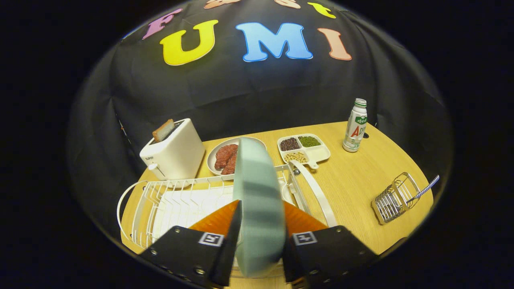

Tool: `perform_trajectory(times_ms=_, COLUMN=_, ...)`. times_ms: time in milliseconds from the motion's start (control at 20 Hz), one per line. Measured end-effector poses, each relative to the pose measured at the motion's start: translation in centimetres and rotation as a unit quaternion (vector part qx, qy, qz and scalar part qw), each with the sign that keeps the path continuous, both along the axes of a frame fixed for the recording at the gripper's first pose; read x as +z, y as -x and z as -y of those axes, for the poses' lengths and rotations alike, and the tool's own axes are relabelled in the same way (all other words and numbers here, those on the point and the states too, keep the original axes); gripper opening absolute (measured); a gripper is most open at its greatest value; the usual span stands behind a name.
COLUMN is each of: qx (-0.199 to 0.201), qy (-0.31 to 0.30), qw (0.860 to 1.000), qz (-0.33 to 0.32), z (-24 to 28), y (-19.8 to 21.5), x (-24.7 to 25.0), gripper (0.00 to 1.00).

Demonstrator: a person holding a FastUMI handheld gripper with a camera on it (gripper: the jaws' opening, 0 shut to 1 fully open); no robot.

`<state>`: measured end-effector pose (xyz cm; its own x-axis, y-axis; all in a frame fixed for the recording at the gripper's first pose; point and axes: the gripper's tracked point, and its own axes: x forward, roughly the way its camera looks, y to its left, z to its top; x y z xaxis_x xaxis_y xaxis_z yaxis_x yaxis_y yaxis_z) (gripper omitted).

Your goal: Take the plate from the dish rack, then take the spoon from the basket and place it into the plate.

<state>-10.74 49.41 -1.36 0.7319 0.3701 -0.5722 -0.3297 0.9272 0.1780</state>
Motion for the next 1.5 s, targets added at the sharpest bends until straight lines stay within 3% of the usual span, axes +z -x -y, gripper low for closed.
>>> perform_trajectory(times_ms=50, qx=-0.003, qy=0.011, qw=1.0, qz=0.0, z=0.3, y=-0.1, x=0.3, gripper=0.35)
perform_trajectory(times_ms=400, qx=-0.04, qy=0.106, qw=0.993, qz=0.027, z=0.3, y=-0.1, x=1.7, gripper=0.29)
perform_trajectory(times_ms=600, qx=-0.044, qy=0.186, qw=0.978, qz=0.084, z=-0.2, y=0.0, x=5.0, gripper=0.3)
perform_trajectory(times_ms=850, qx=-0.045, qy=0.199, qw=0.971, qz=0.125, z=0.6, y=2.4, x=8.9, gripper=0.29)
perform_trajectory(times_ms=1150, qx=-0.06, qy=0.207, qw=0.966, qz=0.14, z=5.5, y=7.7, x=11.4, gripper=0.29)
perform_trajectory(times_ms=1500, qx=-0.059, qy=0.195, qw=0.972, qz=0.116, z=11.2, y=12.7, x=9.0, gripper=0.29)
